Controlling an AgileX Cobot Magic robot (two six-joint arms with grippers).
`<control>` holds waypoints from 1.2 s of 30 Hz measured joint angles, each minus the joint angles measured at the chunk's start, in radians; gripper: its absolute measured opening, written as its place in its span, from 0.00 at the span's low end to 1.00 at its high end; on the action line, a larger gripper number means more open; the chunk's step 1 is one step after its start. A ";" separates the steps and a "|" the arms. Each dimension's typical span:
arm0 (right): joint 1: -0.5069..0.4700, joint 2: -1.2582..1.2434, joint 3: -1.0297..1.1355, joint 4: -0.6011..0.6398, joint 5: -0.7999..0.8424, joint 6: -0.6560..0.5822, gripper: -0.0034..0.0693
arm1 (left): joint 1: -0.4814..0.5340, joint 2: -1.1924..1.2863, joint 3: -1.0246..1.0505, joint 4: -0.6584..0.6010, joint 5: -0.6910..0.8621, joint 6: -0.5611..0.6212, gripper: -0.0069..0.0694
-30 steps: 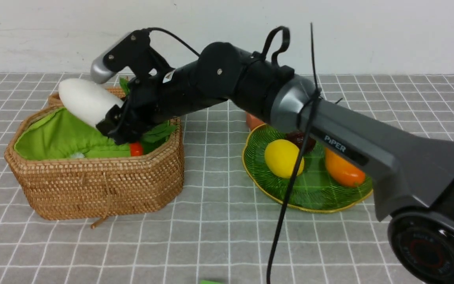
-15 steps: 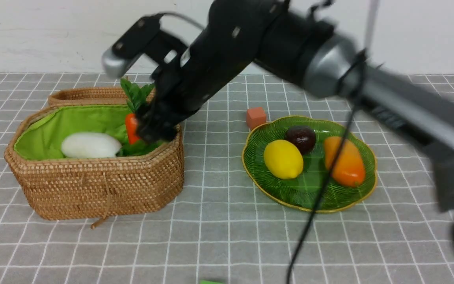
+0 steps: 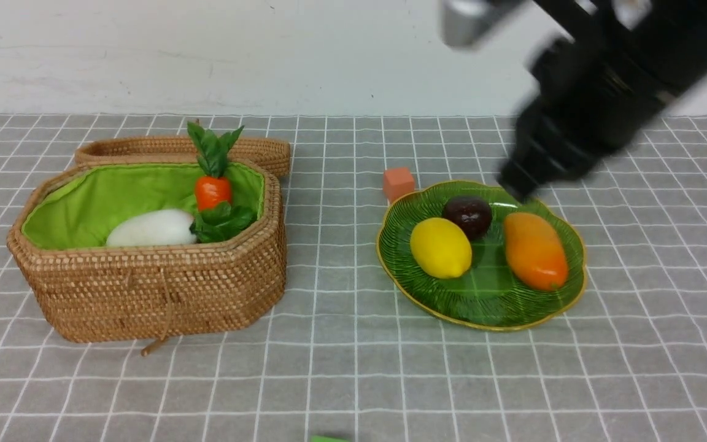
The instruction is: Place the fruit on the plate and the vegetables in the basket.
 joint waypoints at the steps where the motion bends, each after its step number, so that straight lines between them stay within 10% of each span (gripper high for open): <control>1: -0.007 -0.041 0.052 -0.001 0.001 0.003 0.02 | 0.000 0.000 0.000 0.000 0.000 0.000 0.31; 22: -0.010 -0.241 0.248 -0.027 -0.003 0.014 0.04 | 0.000 0.000 0.000 0.000 0.000 0.000 0.33; 36: -0.602 -0.952 0.818 -0.123 -0.635 0.297 0.05 | 0.000 0.000 0.000 0.000 0.000 0.000 0.35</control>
